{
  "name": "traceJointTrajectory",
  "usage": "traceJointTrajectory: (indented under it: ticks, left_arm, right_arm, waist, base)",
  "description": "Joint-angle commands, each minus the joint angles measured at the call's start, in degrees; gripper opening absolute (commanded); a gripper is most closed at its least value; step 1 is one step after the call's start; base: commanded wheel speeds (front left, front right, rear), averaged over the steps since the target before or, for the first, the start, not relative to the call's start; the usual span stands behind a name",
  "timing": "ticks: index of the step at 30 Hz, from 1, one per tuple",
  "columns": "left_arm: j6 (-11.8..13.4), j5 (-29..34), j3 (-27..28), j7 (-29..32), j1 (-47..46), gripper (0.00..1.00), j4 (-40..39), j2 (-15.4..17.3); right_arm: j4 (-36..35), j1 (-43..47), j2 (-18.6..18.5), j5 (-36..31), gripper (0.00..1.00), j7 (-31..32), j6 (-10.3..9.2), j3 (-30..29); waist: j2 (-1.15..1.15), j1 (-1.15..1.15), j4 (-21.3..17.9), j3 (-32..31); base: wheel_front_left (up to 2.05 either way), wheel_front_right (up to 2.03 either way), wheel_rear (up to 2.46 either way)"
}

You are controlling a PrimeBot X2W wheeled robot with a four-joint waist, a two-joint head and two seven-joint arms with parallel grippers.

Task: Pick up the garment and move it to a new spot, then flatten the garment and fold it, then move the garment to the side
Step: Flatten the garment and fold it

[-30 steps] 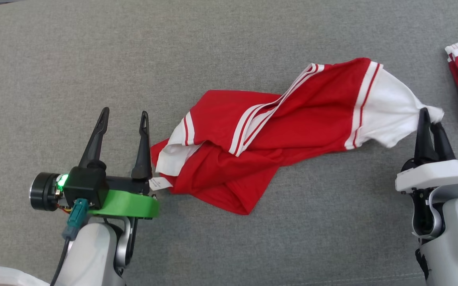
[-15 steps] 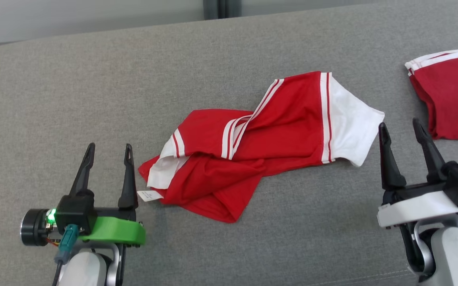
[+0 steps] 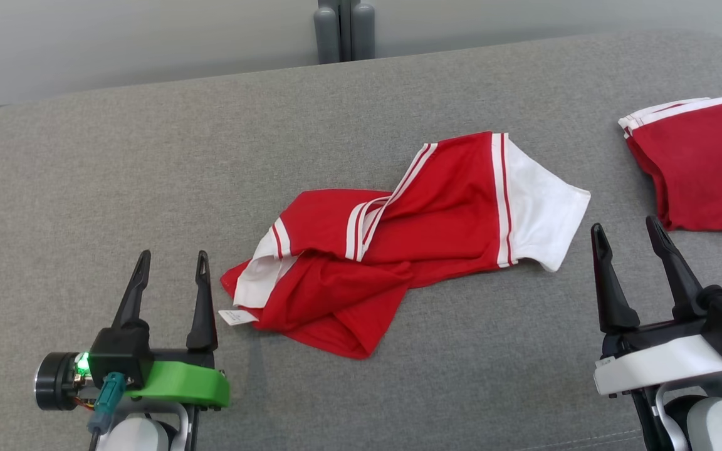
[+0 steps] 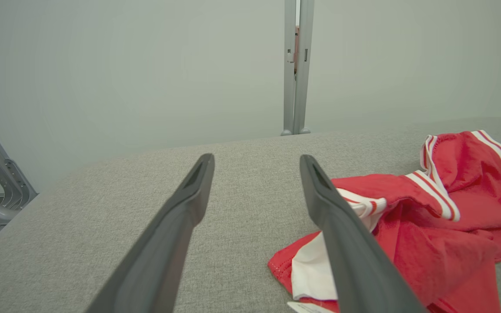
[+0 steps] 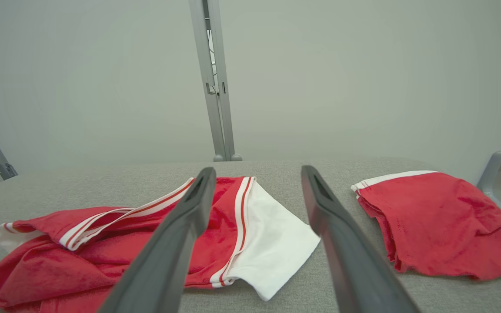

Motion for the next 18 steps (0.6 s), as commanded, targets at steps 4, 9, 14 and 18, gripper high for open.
traceJointTrajectory:
  ticks: [4,9,14,18]
  left_arm:
    - [0.4,-0.1,-0.4,0.3,0.3,1.00,-0.8,0.6]
    - [-1.8,0.1,-3.7,2.9,-1.0,1.00,-1.5,-0.1]
    - [-4.6,-0.6,-8.3,7.8,-0.9,1.00,-0.1,-1.3]
    - [-5.7,-1.7,-9.9,11.2,-1.5,1.00,3.4,-1.9]
  right_arm:
    - [-0.8,0.7,0.2,-0.5,1.00,0.5,-0.05,0.0]
    - [-0.5,0.0,0.1,-0.1,1.00,0.6,-0.05,0.2]
    - [-0.3,-0.9,0.1,0.3,1.00,0.7,-0.05,0.9]
    - [0.0,-1.5,0.3,0.8,1.00,0.4,-0.05,1.3]
  waist:
    - [0.00,0.00,0.3,0.3]
    - [0.00,0.00,0.5,1.1]
    - [0.00,0.00,0.3,2.8]
    - [0.00,0.00,-0.3,4.3]
  base:
    - [0.00,0.00,0.00]
    - [0.00,0.00,0.00]
    - [0.00,0.00,0.00]
    - [0.00,0.00,0.00]
